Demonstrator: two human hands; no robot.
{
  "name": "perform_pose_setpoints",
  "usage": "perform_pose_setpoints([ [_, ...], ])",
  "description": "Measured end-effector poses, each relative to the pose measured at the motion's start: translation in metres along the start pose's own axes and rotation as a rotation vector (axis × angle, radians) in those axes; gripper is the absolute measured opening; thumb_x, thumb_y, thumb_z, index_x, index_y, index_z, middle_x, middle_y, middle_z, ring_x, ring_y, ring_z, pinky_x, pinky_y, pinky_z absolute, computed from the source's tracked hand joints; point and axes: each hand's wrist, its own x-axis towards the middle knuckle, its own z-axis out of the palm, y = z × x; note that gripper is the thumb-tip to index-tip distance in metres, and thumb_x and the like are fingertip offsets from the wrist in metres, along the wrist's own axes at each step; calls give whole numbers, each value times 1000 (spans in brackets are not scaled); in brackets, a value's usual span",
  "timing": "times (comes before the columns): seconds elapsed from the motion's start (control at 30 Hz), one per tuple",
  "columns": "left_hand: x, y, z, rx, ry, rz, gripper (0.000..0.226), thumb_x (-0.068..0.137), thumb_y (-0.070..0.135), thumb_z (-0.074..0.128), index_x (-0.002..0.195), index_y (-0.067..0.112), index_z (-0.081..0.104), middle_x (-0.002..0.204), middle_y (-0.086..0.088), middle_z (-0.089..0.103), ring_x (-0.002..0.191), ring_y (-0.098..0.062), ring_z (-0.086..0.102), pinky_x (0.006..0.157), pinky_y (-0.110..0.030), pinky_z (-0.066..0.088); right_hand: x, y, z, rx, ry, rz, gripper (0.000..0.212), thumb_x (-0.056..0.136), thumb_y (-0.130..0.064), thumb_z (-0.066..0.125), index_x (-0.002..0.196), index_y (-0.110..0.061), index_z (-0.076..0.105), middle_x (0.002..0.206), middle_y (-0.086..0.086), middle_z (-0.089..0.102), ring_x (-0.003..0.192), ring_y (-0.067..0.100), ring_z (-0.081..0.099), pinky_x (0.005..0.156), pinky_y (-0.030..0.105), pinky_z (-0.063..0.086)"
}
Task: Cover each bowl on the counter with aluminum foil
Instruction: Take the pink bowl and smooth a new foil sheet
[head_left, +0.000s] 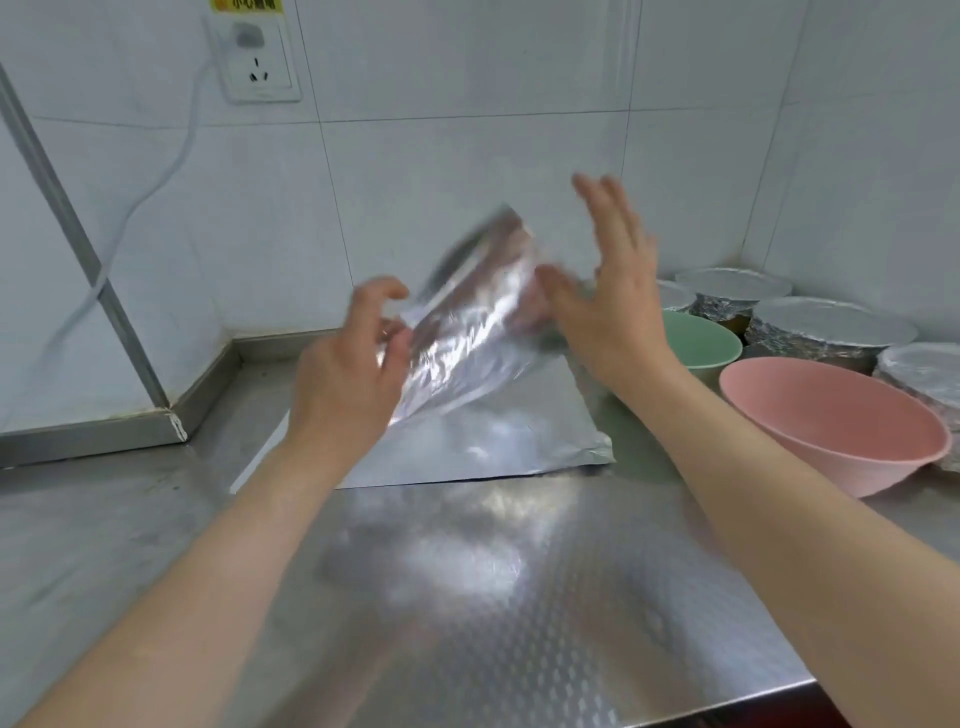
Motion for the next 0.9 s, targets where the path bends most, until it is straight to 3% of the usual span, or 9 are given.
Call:
perform_pose_setpoints([
  [0.07, 12, 7, -6, -182, 177, -155, 33, 93, 11, 52, 111, 35, 38, 79, 0, 67, 69, -20, 64, 65, -30, 47, 1, -7, -7, -4, 7, 40, 79, 88, -29, 64, 153, -24, 18, 161, 5, 16, 148, 21, 11, 112, 21, 6],
  [0.2, 24, 4, -4, -472, 311, -517, 43, 90, 4, 49, 113, 37, 34, 62, -3, 55, 49, -13, 51, 51, -25, 45, -21, -14, -8, -149, -184, 201, 89, 85, -59, 56, 152, -42, -2, 163, -2, -4, 149, 23, -3, 115, 55, 7],
  [0.4, 10, -8, 24, -790, 384, -953, 39, 90, -5, 34, 94, 22, 62, 86, -5, 64, 52, -16, 46, 42, -18, 38, -57, -27, -13, -290, -369, 254, 89, 79, -76, 47, 148, -50, -4, 162, -8, -12, 148, 16, -12, 113, 57, 6],
  [0.47, 1, -3, 29, -824, 406, -1038, 35, 90, -2, 38, 98, 18, 66, 92, -4, 66, 61, -17, 53, 50, -19, 47, -67, -39, -12, -338, -490, 189, 95, 75, -81, 46, 149, -47, -3, 161, -9, -13, 147, 13, -16, 114, 56, 3],
  [0.53, -6, 4, 34, -909, 383, -1058, 32, 93, 1, 43, 114, 12, 64, 105, -4, 65, 85, -18, 58, 76, -26, 53, -78, -51, -7, -380, -638, 123, 105, 72, -82, 48, 151, -40, -6, 161, -7, -16, 146, 13, -20, 116, 56, 0],
  [0.63, -14, 28, 35, -1054, 224, -1010, 43, 94, 5, 45, 137, 6, 46, 115, -2, 59, 93, -15, 60, 82, -24, 50, -93, -59, 6, -465, -766, 99, 111, 74, -72, 54, 152, -28, -11, 161, 2, -16, 147, 18, -20, 116, 55, 1],
  [0.77, -15, 60, 29, -918, -42, -874, 63, 95, 17, 51, 151, 18, 25, 150, 9, 34, 113, 1, 48, 110, -34, 35, -99, -57, 17, -656, -601, 86, 86, 88, -39, 54, 153, -18, 2, 160, 10, 14, 148, 22, 10, 110, 54, 17],
  [0.83, -11, 76, 26, -896, -117, -793, 66, 94, 18, 52, 153, 16, 21, 133, 26, 44, 92, 17, 49, 112, -38, 35, -92, -53, 13, -763, -406, -24, 66, 90, -26, 53, 148, -19, 24, 144, 5, 45, 132, 23, 42, 91, 42, 34],
  [0.9, -5, 88, 24, -895, -188, -729, 70, 92, 17, 55, 152, 14, 20, 112, 31, 57, 89, 20, 53, 110, -37, 38, -79, -51, 2, -741, -329, -71, 44, 92, -18, 49, 135, -20, 41, 118, 0, 62, 106, 25, 60, 69, 32, 30],
])
